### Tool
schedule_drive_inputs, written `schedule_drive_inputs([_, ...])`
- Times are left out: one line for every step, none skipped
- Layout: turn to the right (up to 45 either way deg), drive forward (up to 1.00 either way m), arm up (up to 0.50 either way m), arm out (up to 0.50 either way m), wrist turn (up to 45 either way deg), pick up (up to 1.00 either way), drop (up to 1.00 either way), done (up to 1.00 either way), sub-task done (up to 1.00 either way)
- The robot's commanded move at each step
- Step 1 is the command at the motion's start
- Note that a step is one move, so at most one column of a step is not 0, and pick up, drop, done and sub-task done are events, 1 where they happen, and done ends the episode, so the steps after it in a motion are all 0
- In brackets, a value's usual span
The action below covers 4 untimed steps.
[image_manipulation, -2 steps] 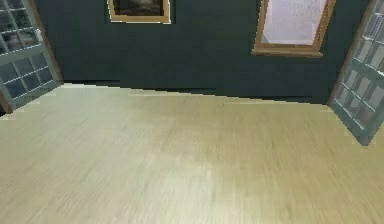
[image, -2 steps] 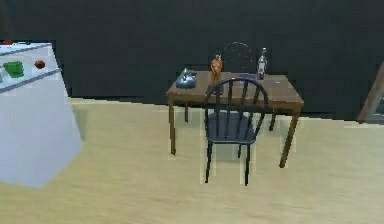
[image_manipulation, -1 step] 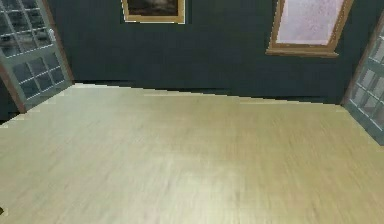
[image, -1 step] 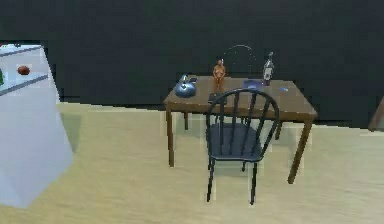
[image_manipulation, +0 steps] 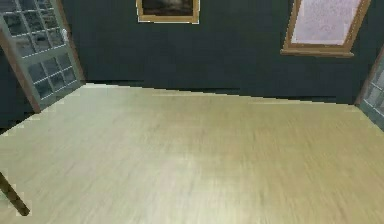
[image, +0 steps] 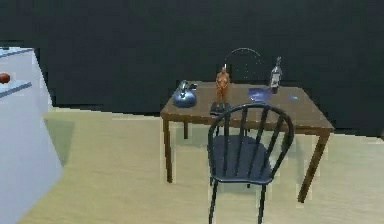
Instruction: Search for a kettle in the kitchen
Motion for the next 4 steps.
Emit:
schedule_drive_inputs([45.0, 0.00, 0.00, 0.00, 0.0, 0.00, 0.00, 0.00, 0.00])
schedule_drive_inputs([9.0, 0.00, 0.00, 0.00, 0.0, 0.00, 0.00, 0.00, 0.00])
schedule_drive_inputs([0.0, 0.40, 0.00, 0.00, 0.0, 0.00, 0.00, 0.00, 0.00])
schedule_drive_inputs([-45.0, 0.00, 0.00, 0.00, 0.0, 0.00, 0.00, 0.00, 0.00])
